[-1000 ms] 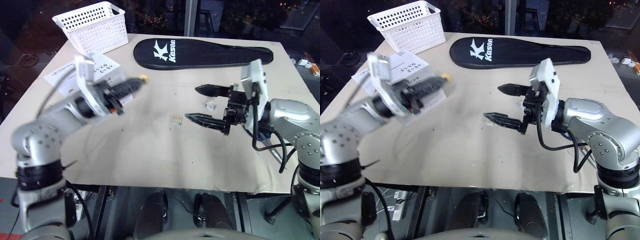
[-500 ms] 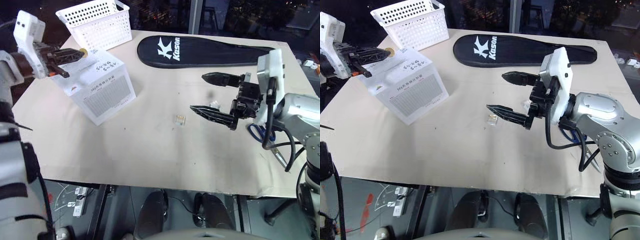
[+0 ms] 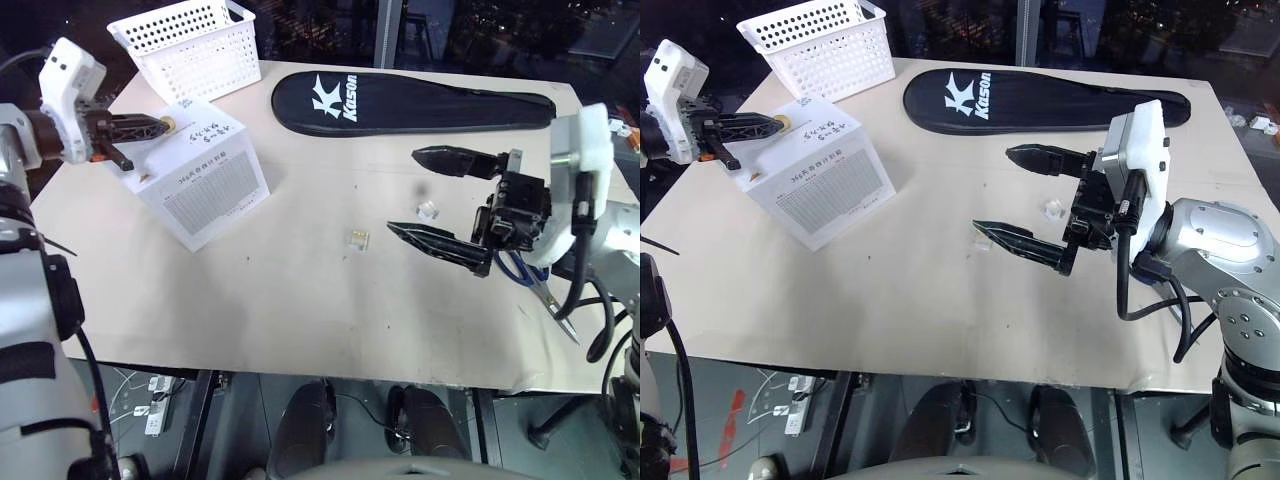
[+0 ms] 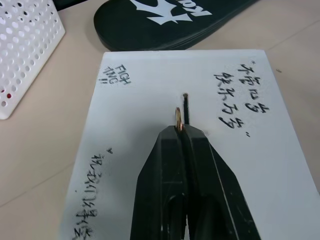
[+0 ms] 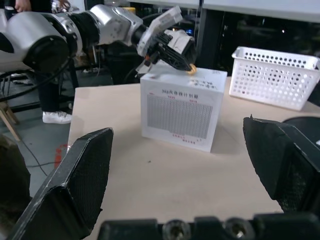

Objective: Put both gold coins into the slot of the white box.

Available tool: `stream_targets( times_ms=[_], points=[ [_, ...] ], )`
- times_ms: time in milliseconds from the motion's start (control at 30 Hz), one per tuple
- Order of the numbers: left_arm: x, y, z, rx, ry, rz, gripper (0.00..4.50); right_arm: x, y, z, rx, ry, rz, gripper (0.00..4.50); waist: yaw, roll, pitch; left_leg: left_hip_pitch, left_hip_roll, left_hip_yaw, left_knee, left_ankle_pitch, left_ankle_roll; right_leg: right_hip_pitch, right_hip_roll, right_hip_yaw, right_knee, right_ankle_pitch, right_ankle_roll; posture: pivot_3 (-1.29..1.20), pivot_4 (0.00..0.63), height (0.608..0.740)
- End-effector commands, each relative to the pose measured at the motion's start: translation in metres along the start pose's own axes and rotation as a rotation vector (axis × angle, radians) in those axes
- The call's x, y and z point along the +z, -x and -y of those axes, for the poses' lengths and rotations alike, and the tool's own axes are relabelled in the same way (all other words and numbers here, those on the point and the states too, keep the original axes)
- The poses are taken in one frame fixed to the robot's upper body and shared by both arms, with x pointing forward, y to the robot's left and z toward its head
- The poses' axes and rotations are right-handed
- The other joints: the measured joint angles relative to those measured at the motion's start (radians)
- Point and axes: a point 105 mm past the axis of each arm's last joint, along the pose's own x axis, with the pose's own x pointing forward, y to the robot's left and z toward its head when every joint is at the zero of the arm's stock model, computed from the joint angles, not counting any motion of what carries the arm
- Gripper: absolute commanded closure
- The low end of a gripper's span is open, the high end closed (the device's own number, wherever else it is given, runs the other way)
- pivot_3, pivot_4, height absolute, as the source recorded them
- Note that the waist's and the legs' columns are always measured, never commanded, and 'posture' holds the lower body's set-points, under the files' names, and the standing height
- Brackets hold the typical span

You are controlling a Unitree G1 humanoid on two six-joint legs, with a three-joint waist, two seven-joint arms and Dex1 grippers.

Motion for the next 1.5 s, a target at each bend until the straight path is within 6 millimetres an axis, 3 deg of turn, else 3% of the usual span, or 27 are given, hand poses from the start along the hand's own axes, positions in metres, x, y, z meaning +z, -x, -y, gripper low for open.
stream_targets(
  times_ms=[33,400,500,533,667,733,867,1000,1033,1100,1200,1233,1333,1500],
  points=[
    [-0.001,0.01,-0.003,0.005,0.005,-0.014,4.5,0.009,0.005,0.0,-0.01,0.046,0.02,0.01,0.0,0.0,0.0,0.0,0.0,0.0,0.0,0.0,0.0,0.0,0.0,0.0,0.0,0.0,0.0,0.0,0.15,0.74],
    [-0.008,0.014,-0.009,0.051,-0.019,-0.027,4.5,0.006,0.008,0.0,-0.01,0.037,0.008,0.01,-0.001,0.0,0.0,0.0,0.0,-0.001,0.001,0.0,0.0,0.0,0.0,0.0,0.002,0.001,-0.001,0.0,0.15,0.74],
    [0.023,0.02,-0.007,0.032,0.008,0.137,3.24,-0.009,0.001,0.002,-0.036,-0.004,-0.041,0.0,-0.002,-0.001,0.0,0.0,0.0,-0.001,0.002,0.0,0.0,0.0,0.0,0.0,0.003,0.0,0.0,0.0,0.15,0.74],
    [0.035,0.023,-0.003,0.004,0.006,0.186,2.85,-0.018,-0.002,0.003,-0.051,-0.017,-0.073,0.0,-0.002,-0.001,0.0,0.0,0.0,-0.001,0.002,0.0,0.0,0.0,0.0,0.0,0.003,0.0,0.0,0.0,0.15,0.74],
    [0.079,0.019,0.039,-0.233,-0.004,0.307,2.85,-0.054,-0.016,0.01,-0.12,-0.063,-0.183,0.0,0.002,-0.003,0.0,0.0,0.0,-0.002,0.002,0.0,0.0,0.0,0.0,0.0,0.003,0.0,0.0,0.0,0.15,0.74],
    [0.084,0.014,0.074,-0.35,-0.009,0.307,2.85,-0.072,-0.021,0.018,-0.164,-0.076,-0.244,0.0,0.0,-0.002,0.0,-0.001,0.0,-0.002,0.003,0.0,0.0,0.001,-0.001,0.0,0.003,0.0,-0.001,0.0,0.15,0.74],
    [0.059,0.007,0.147,-0.525,0.055,0.283,2.85,-0.102,-0.035,0.027,-0.19,-0.111,-0.308,0.0,-0.02,-0.001,-0.001,0.0,-0.002,-0.001,0.004,0.002,-0.003,0.001,-0.003,0.002,0.004,0.002,-0.003,0.0,0.15,0.74],
    [0.019,0.005,0.186,-0.54,0.03,0.258,2.85,-0.12,-0.048,0.027,-0.167,-0.14,-0.34,0.0,-0.041,-0.001,0.0,0.002,0.0,-0.001,0.003,0.003,-0.005,0.001,0.001,0.004,0.007,0.002,-0.003,0.0,0.15,0.74],
    [0.008,0.005,0.193,-0.537,0.057,0.242,2.79,-0.125,-0.053,0.031,-0.176,-0.155,-0.349,0.25,-0.044,-0.001,0.0,0.003,0.001,-0.001,0.003,0.004,-0.006,0.001,0.002,0.004,0.007,0.002,-0.003,0.0,0.15,0.74],
    [-0.011,0.004,0.201,-0.515,0.103,0.212,2.78,-0.136,-0.061,0.038,-0.193,-0.116,-0.395,0.73,-0.048,-0.001,0.0,0.008,0.002,0.001,0.001,0.004,-0.006,0.003,0.003,0.006,0.007,0.002,-0.003,0.0,0.15,0.74],
    [-0.028,0.004,0.205,-0.46,0.118,0.2,2.78,-0.149,-0.067,0.045,-0.19,-0.057,-0.462,0.73,-0.046,0.0,-0.001,0.013,0.003,0.002,0.0,0.003,-0.004,0.007,0.003,0.007,0.007,0.002,-0.003,0.0,0.15,0.74],
    [-0.03,0.005,0.206,-0.453,0.11,0.197,2.78,-0.149,-0.068,0.045,-0.184,-0.058,-0.46,0.73,-0.041,-0.001,-0.001,0.013,0.003,0.002,0.0,0.003,-0.004,0.007,0.003,0.007,0.007,0.002,-0.003,0.0,0.15,0.74],
    [-0.036,0.005,0.208,-0.426,0.12,0.195,2.78,-0.151,-0.075,0.043,-0.158,-0.054,-0.458,1.39,-0.024,-0.001,-0.001,0.012,0.003,0.001,0.001,0.003,-0.005,0.007,0.003,0.005,0.006,0.002,-0.003,0.0,0.15,0.74],
    [-0.037,0.005,0.21,-0.41,0.112,0.199,2.78,-0.155,-0.08,0.044,-0.149,-0.054,-0.46,1.39,-0.023,-0.001,-0.001,0.012,0.002,0.001,0.001,0.004,-0.006,0.007,0.003,0.006,0.006,0.002,-0.004,0.0,0.15,0.74]
  ],
)
